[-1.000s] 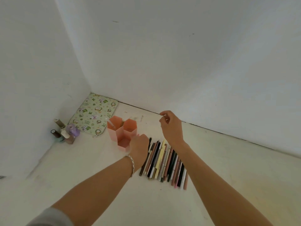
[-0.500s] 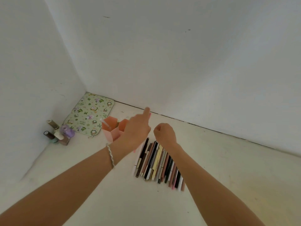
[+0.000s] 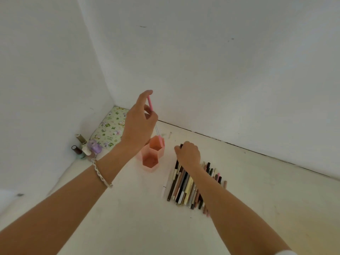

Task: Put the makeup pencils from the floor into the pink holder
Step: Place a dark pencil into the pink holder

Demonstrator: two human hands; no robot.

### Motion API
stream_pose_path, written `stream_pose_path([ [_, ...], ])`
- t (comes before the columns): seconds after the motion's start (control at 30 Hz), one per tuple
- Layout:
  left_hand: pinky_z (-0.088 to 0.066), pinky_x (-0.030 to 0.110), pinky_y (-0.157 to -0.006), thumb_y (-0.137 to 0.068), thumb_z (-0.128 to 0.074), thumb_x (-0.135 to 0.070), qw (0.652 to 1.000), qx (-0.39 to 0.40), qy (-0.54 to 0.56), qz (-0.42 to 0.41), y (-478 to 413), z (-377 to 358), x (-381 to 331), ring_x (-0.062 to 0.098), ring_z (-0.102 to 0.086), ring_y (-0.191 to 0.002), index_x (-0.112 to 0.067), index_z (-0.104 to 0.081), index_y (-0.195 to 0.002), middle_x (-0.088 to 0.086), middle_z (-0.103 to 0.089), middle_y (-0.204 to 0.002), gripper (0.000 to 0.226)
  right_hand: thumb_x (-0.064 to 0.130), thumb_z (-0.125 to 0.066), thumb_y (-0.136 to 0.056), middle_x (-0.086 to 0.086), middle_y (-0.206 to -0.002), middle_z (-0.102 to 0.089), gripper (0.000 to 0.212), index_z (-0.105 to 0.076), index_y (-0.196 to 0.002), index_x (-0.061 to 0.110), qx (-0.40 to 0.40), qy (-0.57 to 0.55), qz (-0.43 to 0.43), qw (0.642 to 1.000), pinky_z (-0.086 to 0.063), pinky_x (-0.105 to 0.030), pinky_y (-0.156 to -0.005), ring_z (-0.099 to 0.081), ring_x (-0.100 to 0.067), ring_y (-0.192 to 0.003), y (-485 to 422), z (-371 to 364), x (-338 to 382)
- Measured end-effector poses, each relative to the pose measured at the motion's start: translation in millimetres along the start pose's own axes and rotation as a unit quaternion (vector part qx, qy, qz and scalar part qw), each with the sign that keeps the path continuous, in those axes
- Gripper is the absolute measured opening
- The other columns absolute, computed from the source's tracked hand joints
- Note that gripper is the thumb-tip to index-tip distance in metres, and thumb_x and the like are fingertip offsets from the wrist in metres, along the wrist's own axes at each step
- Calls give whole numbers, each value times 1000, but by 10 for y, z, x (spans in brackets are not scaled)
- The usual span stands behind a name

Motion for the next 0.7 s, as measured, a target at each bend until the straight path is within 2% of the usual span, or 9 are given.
stream_pose_path([
  [0.1,-55,13,-61,-91,-60,-6,997,-54,43,16,-83,238,60,5,-68,-71,-29,-43,-139,-13,-60,-85,56,25,-43,-96,-5,-77,-57,20,-49,-95,6,-51,-138,-18,989,-41,-30,-53,-57,-26,-69,-111,369,74],
  [0.2,-56,19,-62,-90,-60,-6,992,-107,64,36,-133,431,183,9,-68,-74,-31,-44,-138,-4,-62,-94,56,21,-43,-98,-1,-73,-57,19,-50,-106,6,-125,-240,19,963,-37,-27,-47,-53,-16,-56,-144,729,193],
  [0.3,-55,21,-63,-90,-60,-8,990,-129,40,41,-77,486,337,8,-67,-74,-30,-45,-137,-3,-61,-96,53,18,-42,-100,0,-65,-53,21,-41,-121,14,-177,-318,79,928,-36,-20,-45,-47,-10,-49,-49,952,373],
  [0.4,-56,23,-68,-90,-61,-10,994,-107,-15,28,50,384,499,8,-67,-76,-29,-47,-133,-4,-63,-96,49,17,-42,-100,-7,-65,-51,18,-40,-117,20,-192,-373,116,900,-36,-25,-47,-41,-9,-48,68,1032,533],
  [0.47,-54,25,-72,-92,-59,-13,994,-81,-78,9,141,302,611,11,-66,-80,-26,-52,-130,-5,-66,-94,41,18,-43,-100,-17,-72,-59,14,-40,-112,23,-189,-391,135,891,-37,-27,-47,-41,-11,-48,147,1033,632],
  [0.57,-47,31,-91,-95,-55,-17,988,-25,-155,9,230,219,773,20,-60,-109,-20,-63,-122,1,-65,-114,29,19,-44,-100,-26,-80,-61,12,-38,-109,25,-192,-403,167,879,-37,-27,-49,-43,-17,-52,269,1003,768],
  [0.63,-40,35,-101,-95,-54,-17,986,-43,-161,24,228,285,800,24,-52,-121,-15,-64,-121,6,-61,-124,28,19,-45,-100,-26,-78,-61,13,-37,-108,27,-201,-416,181,868,-39,-26,-51,-49,-28,-59,331,978,856],
  [0.7,-41,37,-101,-94,-51,-13,986,-100,-130,37,191,439,736,23,-53,-117,-14,-63,-121,6,-61,-122,29,20,-46,-100,-24,-78,-62,14,-37,-108,28,-198,-427,188,862,-42,-31,-54,-56,-33,-67,370,922,955],
])
Point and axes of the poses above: each hand's wrist, its own y-axis away from the middle knuckle, its own z-axis out of the back of the hand, x = y × z, the point moved 4 cm from there along -y, towards the middle knuckle
